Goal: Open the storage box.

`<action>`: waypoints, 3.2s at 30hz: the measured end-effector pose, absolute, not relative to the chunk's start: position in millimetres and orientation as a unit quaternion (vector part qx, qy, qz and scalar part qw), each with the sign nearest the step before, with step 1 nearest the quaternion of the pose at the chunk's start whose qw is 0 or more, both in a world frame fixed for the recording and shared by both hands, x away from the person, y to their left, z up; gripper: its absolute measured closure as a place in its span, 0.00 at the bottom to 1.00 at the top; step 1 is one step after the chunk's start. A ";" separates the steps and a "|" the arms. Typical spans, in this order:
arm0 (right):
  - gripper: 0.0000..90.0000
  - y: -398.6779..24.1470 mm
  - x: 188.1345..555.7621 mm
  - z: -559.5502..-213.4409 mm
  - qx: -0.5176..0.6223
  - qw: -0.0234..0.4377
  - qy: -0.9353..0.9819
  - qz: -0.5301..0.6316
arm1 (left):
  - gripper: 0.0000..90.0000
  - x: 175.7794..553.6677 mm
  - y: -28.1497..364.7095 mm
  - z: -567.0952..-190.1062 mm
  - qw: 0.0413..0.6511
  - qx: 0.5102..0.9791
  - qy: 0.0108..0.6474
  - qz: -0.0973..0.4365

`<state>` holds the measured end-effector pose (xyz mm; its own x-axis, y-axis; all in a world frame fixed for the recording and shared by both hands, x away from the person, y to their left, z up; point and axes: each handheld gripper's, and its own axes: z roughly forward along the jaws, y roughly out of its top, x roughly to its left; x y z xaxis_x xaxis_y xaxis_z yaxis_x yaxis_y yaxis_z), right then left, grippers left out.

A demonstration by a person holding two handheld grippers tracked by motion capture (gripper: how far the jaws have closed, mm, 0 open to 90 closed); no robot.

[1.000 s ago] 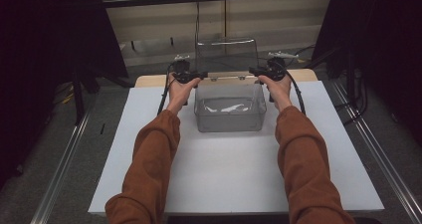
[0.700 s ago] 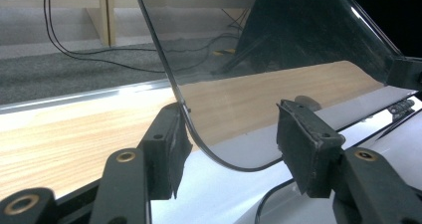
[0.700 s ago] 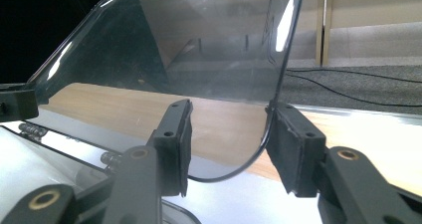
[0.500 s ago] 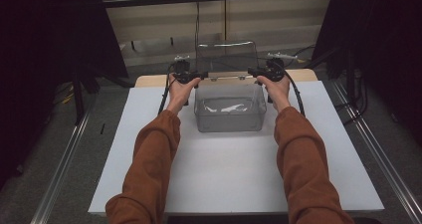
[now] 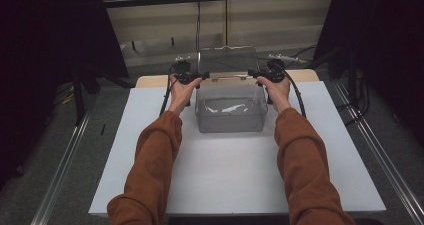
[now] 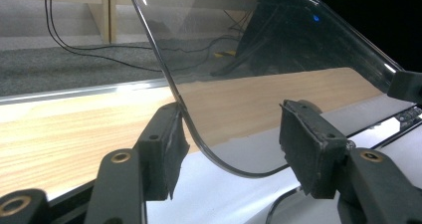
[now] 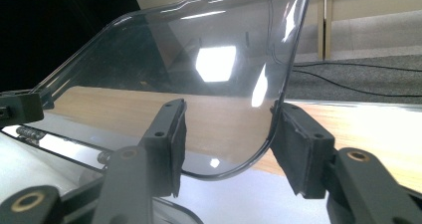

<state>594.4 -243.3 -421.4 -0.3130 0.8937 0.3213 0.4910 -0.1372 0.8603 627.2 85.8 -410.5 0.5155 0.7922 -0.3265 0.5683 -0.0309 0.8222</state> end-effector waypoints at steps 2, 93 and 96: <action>0.51 -242.7 594.6 -421.9 0.553 0.197 0.626 0.514 | 0.47 627.7 86.5 -411.4 0.506 0.708 0.481 0.110; 0.00 -230.4 500.6 -390.0 0.435 0.365 0.642 0.516 | 0.05 534.1 104.4 -393.1 0.559 0.709 0.360 0.236; 0.00 -230.4 496.7 -390.8 0.438 0.362 0.642 0.514 | 0.05 529.5 104.6 -389.2 0.561 0.709 0.357 0.233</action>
